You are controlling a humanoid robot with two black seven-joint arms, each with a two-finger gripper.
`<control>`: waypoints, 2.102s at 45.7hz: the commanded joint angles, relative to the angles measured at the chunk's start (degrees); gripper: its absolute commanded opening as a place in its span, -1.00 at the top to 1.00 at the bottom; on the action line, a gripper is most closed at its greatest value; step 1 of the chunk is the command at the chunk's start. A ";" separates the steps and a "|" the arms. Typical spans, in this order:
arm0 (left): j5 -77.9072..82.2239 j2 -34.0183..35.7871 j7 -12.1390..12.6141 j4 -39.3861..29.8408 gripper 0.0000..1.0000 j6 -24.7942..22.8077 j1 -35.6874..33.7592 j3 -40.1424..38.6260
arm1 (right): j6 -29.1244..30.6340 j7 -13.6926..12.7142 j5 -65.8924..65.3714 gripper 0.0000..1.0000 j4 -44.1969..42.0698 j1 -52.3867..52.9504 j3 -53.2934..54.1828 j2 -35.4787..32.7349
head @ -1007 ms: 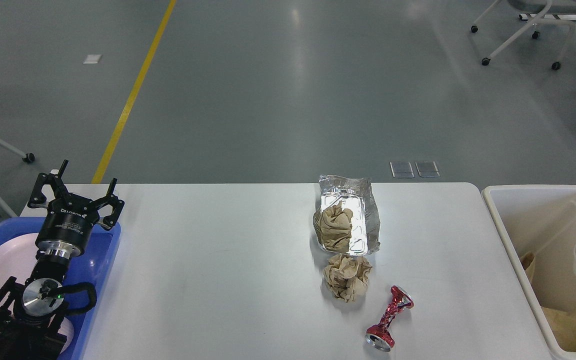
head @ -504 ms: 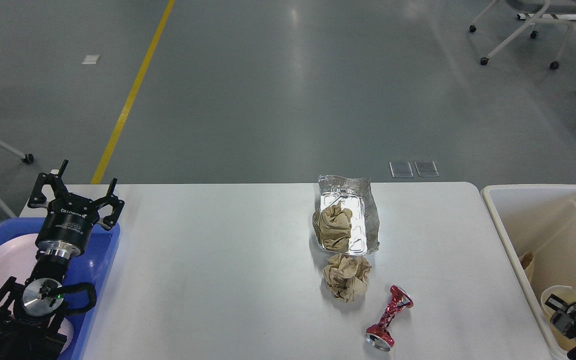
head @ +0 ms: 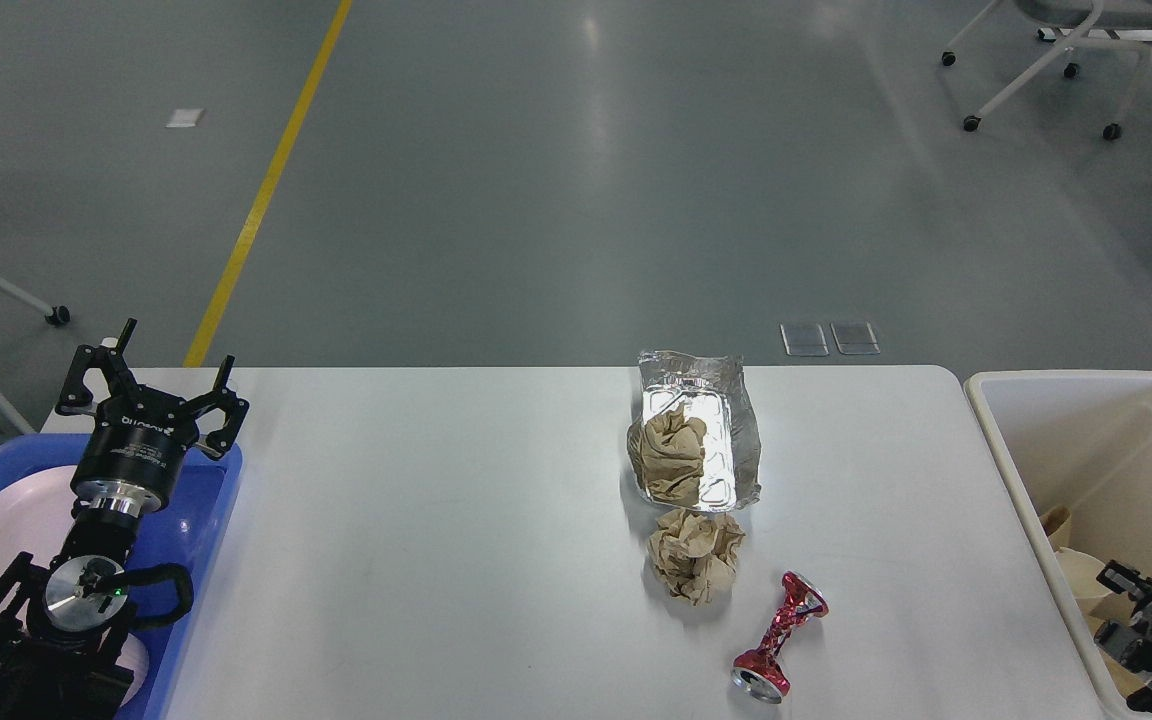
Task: Tidy desktop
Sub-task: 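Raise the right gripper out of the bin and move it over the foil bag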
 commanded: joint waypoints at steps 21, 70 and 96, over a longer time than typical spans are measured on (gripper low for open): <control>0.00 0.00 0.00 -0.01 -0.93 0.00 0.00 0.00 | 16.18 0.00 -0.59 -1.00 50.25 52.06 1.43 -8.95; 0.00 0.00 0.00 0.07 -0.93 0.00 0.00 0.00 | 63.74 0.00 -0.41 -1.00 70.29 99.62 -6.31 11.70; 0.00 0.00 0.00 -0.01 -0.93 0.00 0.00 0.00 | 62.70 0.18 1.61 -1.00 72.41 105.00 -8.59 11.53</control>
